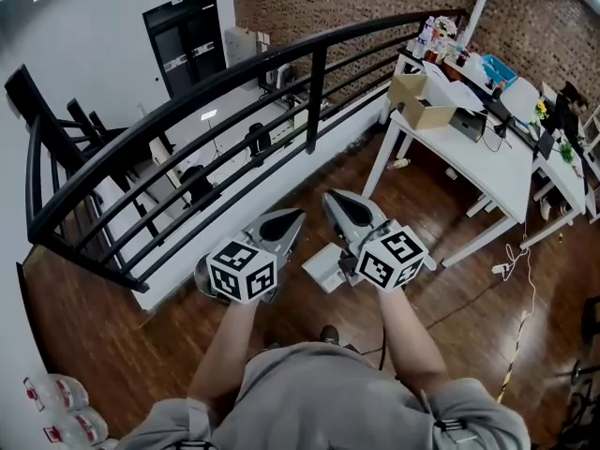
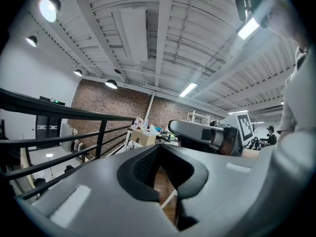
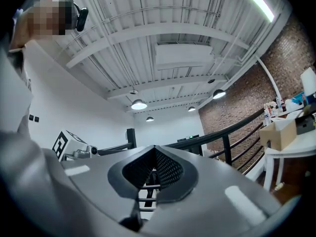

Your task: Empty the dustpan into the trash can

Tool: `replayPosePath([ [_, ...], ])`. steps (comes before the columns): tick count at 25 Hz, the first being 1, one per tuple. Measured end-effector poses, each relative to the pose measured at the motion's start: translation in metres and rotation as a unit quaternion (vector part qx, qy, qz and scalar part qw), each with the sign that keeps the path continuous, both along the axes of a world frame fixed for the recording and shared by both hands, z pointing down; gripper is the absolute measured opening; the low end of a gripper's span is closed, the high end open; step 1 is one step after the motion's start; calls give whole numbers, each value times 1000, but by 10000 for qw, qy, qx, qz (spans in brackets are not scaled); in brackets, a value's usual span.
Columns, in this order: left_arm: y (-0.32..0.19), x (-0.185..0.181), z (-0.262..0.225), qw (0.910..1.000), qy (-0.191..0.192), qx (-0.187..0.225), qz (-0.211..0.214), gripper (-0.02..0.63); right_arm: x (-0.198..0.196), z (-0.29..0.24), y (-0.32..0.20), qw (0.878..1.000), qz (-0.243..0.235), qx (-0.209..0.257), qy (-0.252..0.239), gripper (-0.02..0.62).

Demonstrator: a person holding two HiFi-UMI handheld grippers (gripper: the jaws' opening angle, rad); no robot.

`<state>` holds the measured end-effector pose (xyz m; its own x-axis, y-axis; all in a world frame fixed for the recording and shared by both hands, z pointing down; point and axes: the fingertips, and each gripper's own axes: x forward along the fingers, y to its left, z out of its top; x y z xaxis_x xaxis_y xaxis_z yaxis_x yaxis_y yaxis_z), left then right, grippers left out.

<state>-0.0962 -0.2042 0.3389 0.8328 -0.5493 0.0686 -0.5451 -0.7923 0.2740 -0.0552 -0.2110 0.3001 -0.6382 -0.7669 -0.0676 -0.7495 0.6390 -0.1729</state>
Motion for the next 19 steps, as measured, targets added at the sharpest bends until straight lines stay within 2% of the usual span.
replayPosePath([
  [19, 13, 5, -1, 10000, 36, 18, 83, 5, 0, -1, 13, 10000, 9, 39, 19, 0],
])
